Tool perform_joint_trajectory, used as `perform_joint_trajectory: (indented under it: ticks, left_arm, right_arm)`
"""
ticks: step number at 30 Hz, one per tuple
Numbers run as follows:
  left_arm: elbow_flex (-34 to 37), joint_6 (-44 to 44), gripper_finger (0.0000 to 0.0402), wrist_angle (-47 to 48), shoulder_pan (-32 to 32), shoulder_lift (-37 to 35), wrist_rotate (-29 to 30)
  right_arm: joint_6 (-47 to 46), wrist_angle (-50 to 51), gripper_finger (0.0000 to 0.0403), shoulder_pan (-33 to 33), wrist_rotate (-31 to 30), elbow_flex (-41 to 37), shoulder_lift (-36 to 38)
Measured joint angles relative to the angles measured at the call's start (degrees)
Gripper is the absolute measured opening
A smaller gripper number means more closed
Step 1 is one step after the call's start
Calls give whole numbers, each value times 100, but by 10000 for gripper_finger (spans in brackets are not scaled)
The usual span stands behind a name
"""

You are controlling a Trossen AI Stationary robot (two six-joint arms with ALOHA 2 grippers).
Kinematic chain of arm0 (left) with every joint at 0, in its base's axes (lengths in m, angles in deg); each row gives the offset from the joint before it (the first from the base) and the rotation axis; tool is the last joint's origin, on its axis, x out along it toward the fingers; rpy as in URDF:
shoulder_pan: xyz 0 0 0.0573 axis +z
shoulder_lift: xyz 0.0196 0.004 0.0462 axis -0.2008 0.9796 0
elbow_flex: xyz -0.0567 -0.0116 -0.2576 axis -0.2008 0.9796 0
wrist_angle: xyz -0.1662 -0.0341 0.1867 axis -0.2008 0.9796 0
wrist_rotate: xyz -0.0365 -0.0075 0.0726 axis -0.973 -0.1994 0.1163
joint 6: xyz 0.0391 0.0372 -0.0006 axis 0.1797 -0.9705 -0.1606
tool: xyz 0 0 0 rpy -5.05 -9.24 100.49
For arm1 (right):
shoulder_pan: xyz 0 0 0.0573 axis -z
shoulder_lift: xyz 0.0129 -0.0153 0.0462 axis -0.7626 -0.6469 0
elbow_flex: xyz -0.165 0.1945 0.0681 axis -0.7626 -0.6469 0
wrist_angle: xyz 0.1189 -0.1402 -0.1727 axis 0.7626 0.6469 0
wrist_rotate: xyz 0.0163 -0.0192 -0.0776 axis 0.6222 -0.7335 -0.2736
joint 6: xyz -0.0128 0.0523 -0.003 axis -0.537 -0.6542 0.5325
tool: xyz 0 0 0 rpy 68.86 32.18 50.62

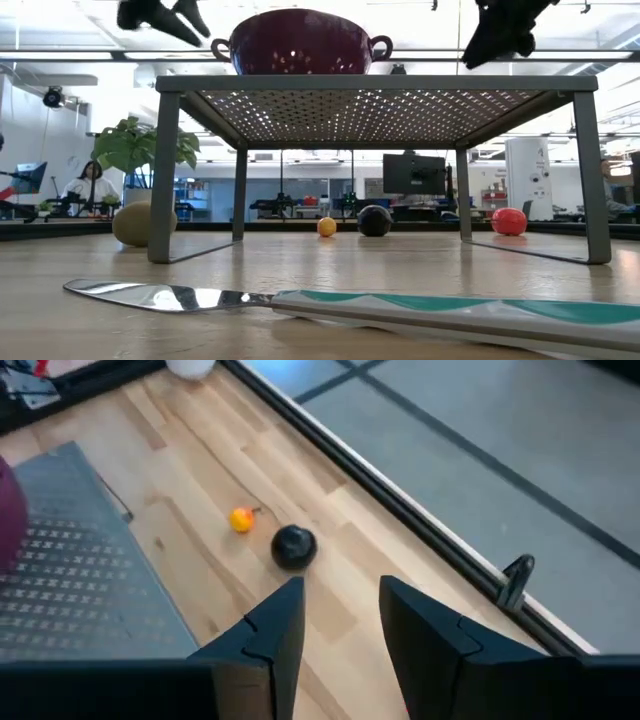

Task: Pick & Place Fruit
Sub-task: Put the pear into the purple strainer bowl

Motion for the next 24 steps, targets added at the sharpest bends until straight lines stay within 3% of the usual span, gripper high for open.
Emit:
perform_joint_trajectory:
  ticks: [3, 10, 16, 24]
  left_arm:
    - [-293, -187, 156, -85, 668, 558, -764]
    - [-1208, -332, 221, -99, 1618, 2093, -1874]
    - [-2408, -682, 256, -107, 1862, 3536, -2938]
    - [-3565, -358, 257, -94, 1954, 4934, -3800]
  right_arm:
    - [141, 0, 116, 303, 146, -22, -50]
    - [400, 2, 102, 497, 173, -36, -76]
    - [583, 48, 111, 497, 183, -47, -104]
    - [820, 142, 111, 642, 172, -87, -242]
